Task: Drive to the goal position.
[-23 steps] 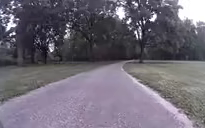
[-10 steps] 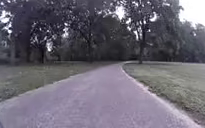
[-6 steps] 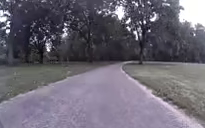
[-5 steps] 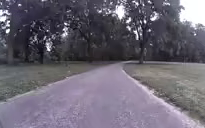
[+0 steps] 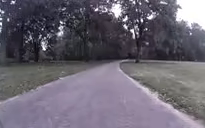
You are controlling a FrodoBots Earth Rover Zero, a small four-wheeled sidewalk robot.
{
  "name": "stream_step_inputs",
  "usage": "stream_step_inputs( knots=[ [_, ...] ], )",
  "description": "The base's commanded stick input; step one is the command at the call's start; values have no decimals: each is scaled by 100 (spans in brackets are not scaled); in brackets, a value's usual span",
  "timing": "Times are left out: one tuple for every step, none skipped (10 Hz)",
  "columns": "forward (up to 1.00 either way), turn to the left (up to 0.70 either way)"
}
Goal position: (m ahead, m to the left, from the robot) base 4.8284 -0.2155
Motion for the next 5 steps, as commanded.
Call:
stream_step_inputs(
  knots=[
    [70, 0],
    [70, 0],
    [70, 0],
    [70, 0],
    [70, 0]
  ],
)
